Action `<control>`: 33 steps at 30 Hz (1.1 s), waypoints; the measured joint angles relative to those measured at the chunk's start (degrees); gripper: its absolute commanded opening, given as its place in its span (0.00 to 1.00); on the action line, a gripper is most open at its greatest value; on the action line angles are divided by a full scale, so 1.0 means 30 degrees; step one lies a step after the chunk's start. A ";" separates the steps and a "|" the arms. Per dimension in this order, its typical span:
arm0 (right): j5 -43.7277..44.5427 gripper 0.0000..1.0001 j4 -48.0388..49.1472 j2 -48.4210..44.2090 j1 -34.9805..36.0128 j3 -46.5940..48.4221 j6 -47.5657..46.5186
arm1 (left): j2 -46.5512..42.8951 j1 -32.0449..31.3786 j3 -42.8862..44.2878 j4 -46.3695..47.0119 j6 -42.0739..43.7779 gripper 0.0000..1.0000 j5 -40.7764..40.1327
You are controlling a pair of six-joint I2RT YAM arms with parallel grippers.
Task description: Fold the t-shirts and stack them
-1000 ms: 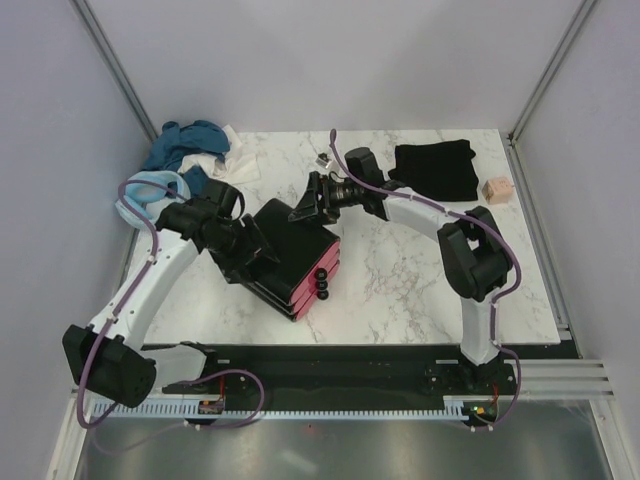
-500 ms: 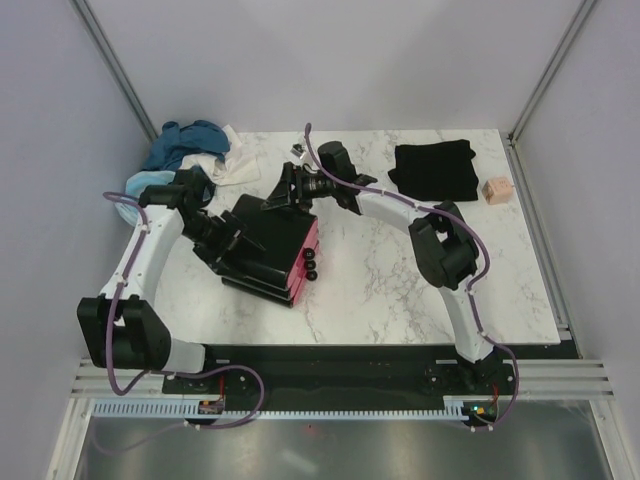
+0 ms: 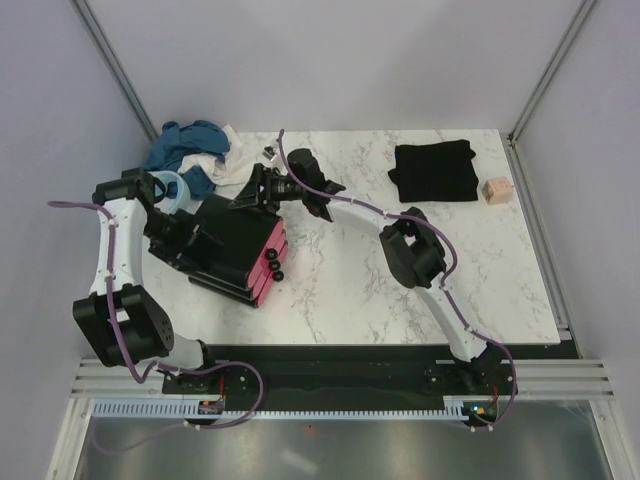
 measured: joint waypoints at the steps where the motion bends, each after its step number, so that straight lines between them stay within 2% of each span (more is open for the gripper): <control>1: 0.0022 0.75 0.0219 0.0393 0.0109 0.0459 0.0313 | 0.0146 0.0270 0.0211 -0.0131 0.0146 0.75 -0.0168; 7: 0.0080 0.73 0.2178 0.2688 0.0605 0.2965 0.2703 | 0.1086 0.1814 0.1457 -0.0845 0.0896 0.74 -0.1020; 13: -0.0015 0.73 0.3789 0.4983 0.0933 0.5610 0.4728 | 0.1406 0.2492 0.2106 -0.0998 0.1020 0.75 -0.1880; 19: 0.0226 0.72 0.5166 0.6105 0.1217 0.6696 0.5967 | 0.1974 0.3286 0.2812 -0.1479 0.1282 0.74 -0.2244; 21: 0.0459 0.75 0.5187 0.6025 0.1275 0.6557 0.5872 | 0.2098 0.3359 0.3118 -0.1647 0.1450 0.75 -0.2441; 23: 0.0801 0.77 0.4262 0.5224 0.1319 0.5756 0.5005 | 0.1931 0.2973 0.3497 -0.1698 0.1603 0.76 -0.3104; 26: 0.1537 0.77 0.0925 0.2754 0.1362 0.3912 0.1523 | 0.1603 0.0976 0.4167 -0.1166 0.1974 0.76 -0.5836; 30: 0.1836 0.79 -0.3818 -0.1712 0.0627 -0.0182 -0.2521 | 0.0342 -0.1676 0.3716 0.1486 0.2076 0.76 -0.8510; 33: 0.2266 0.81 -0.6535 -0.5056 -0.0379 -0.2390 -0.5202 | -0.1231 -0.2375 0.2710 0.3366 0.2069 0.76 -0.9202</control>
